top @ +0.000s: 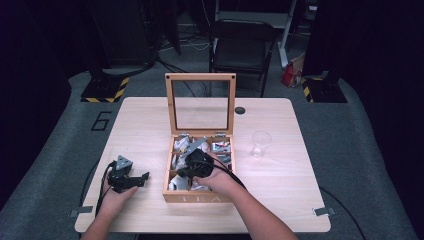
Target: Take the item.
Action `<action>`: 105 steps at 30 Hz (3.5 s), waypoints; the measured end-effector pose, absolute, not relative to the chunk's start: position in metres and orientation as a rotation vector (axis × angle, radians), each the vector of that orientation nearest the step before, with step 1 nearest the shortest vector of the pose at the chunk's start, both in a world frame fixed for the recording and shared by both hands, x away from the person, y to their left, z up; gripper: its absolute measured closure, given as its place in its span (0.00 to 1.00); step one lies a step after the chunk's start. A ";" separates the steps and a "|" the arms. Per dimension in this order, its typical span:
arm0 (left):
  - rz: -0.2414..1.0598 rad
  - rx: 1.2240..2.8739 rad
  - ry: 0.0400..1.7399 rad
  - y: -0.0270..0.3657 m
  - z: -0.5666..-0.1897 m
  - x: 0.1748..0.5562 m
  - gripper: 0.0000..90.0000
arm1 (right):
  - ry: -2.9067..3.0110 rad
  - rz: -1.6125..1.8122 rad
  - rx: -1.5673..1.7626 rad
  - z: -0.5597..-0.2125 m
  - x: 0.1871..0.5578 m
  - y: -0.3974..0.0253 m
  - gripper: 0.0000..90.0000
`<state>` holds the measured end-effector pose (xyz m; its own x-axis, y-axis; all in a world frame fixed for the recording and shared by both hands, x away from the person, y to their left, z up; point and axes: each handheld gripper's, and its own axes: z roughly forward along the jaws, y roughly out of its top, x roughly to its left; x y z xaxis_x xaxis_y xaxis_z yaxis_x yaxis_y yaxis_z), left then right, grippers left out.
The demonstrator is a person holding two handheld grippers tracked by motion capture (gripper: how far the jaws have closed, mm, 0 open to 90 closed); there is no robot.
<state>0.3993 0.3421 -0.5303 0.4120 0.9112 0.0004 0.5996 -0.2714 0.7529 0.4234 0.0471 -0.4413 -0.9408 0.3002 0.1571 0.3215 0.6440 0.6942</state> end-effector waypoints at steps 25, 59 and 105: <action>0.582 1.984 1.280 0.342 -0.530 0.399 0.20 | -2.777 -1.279 -0.606 -0.427 0.429 0.029 1.00; 0.576 1.986 1.282 0.342 -0.530 0.399 0.20 | -2.788 -1.200 -0.502 -0.447 0.433 0.060 0.78; 0.578 1.986 1.280 0.342 -0.530 0.399 0.20 | -2.791 -1.101 -0.487 -0.448 0.433 0.049 0.79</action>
<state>0.3987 0.3423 -0.5304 0.4135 0.9105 -0.0015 0.6010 -0.2717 0.7517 0.4332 0.0494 -0.4476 -0.9436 0.2562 0.2097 0.3303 0.6873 0.6470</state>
